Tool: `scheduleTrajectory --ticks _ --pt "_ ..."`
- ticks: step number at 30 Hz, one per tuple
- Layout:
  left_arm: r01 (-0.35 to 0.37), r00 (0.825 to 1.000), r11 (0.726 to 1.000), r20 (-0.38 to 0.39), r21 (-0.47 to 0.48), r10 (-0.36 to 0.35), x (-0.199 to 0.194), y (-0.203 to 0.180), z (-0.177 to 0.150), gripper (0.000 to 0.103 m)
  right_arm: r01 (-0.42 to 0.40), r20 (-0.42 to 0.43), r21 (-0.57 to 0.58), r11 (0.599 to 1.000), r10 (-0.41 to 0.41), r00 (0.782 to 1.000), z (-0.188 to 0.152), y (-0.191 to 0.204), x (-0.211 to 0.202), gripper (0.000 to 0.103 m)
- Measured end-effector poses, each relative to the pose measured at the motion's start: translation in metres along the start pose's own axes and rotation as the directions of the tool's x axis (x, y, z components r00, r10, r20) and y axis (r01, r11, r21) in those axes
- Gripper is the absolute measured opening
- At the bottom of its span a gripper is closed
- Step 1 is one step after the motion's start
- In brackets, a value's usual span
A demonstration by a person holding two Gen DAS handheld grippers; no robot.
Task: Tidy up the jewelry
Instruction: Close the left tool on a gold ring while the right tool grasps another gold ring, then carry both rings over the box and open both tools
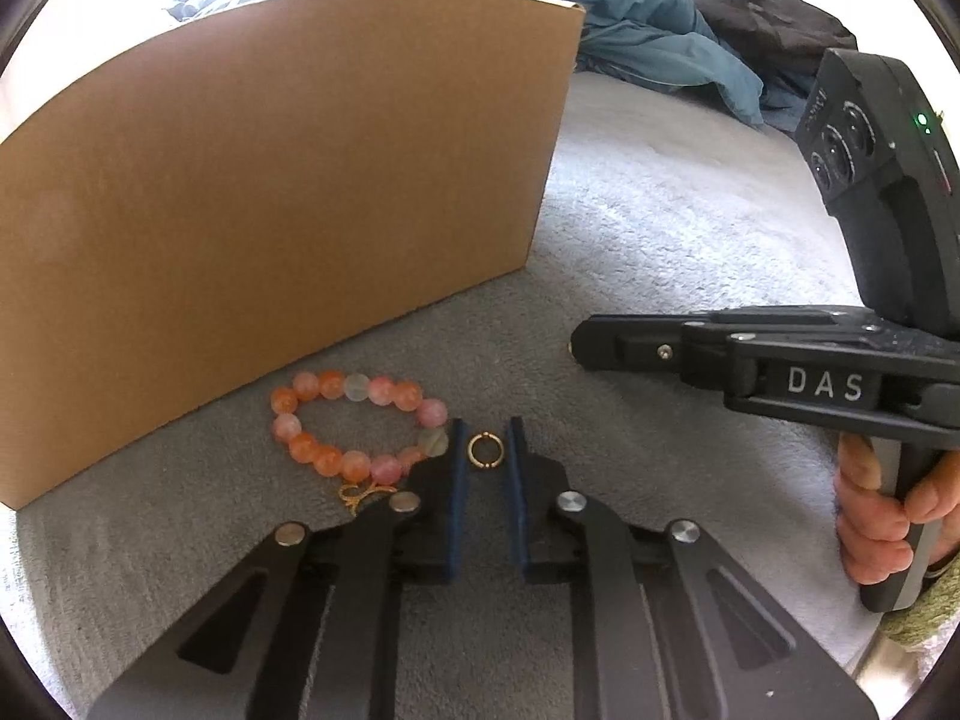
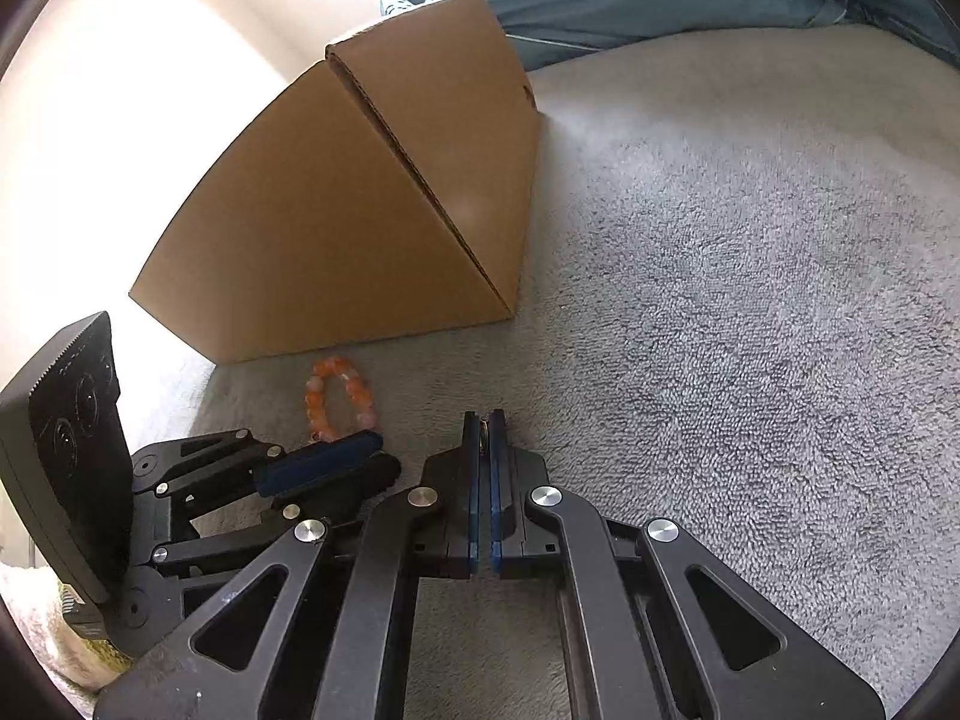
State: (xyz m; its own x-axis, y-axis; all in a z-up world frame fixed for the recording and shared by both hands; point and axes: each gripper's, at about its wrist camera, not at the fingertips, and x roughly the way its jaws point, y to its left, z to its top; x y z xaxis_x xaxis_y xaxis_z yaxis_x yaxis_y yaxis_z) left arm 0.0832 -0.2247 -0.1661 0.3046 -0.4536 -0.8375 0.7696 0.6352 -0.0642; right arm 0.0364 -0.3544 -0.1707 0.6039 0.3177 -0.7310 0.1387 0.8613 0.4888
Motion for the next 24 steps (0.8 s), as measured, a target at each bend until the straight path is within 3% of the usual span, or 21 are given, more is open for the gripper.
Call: scheduleTrajectory --ticks 8,16,19,24 --pt "0.000 0.999 1.000 0.035 -0.022 0.000 -0.019 0.001 -0.003 0.011 -0.031 0.023 0.033 0.999 0.030 0.999 0.003 -0.004 -0.019 0.001" --pt "0.007 0.992 0.998 0.129 -0.064 0.001 -0.069 0.013 -0.009 0.011 -0.059 0.094 0.063 0.996 0.053 0.994 0.006 -0.012 -0.077 0.001" --pt "0.017 0.983 0.996 0.185 -0.084 -0.001 -0.096 0.020 -0.007 0.011 -0.055 0.126 0.032 0.998 0.050 0.991 0.013 0.002 -0.094 0.001" --pt "0.007 0.953 0.993 0.300 -0.115 0.028 -0.145 0.042 0.005 0.011 -0.063 0.181 -0.052 0.997 0.072 0.981 0.040 0.032 -0.120 0.001"
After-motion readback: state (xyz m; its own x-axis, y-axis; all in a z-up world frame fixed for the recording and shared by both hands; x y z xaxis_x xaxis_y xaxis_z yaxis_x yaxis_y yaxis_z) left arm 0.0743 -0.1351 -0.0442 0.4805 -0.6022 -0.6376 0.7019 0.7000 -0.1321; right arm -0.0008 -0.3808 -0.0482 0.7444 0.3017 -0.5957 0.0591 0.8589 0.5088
